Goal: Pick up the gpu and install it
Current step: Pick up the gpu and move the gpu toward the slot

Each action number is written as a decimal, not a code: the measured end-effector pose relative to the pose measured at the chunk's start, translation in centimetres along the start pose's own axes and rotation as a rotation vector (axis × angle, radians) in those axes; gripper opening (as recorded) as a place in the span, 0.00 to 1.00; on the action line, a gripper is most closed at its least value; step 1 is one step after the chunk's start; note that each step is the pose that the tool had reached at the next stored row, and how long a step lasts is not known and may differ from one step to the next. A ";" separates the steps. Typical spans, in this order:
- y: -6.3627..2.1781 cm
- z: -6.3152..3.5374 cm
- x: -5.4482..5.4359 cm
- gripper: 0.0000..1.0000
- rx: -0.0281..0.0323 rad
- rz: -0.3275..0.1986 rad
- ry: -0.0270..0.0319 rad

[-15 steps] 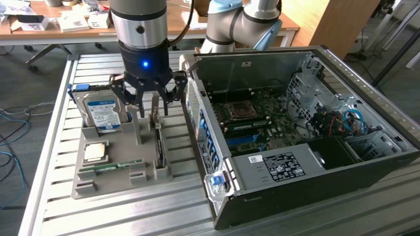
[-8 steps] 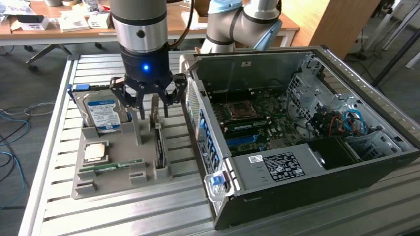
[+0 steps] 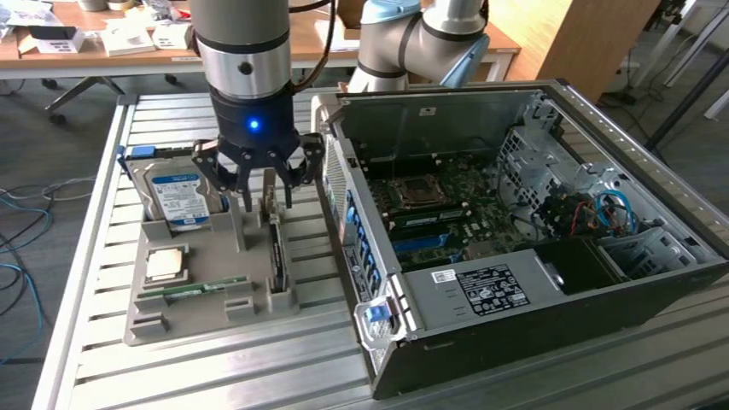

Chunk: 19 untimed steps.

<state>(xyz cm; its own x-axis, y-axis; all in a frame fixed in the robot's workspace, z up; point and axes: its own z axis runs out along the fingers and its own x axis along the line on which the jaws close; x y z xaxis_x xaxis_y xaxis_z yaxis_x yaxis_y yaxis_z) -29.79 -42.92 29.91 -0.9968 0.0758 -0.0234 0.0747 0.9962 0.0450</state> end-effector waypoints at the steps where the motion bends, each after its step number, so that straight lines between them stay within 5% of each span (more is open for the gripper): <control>1: 0.00 0.09 0.0 0.54 0.0000 0.000 0.0001; 19: -0.07 1.44 0.0 0.54 0.0001 0.000 0.0002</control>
<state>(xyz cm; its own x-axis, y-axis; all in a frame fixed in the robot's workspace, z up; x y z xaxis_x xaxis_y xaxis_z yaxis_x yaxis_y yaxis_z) -29.79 -42.92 28.47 -0.9968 0.0759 -0.0232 0.0748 0.9962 0.0449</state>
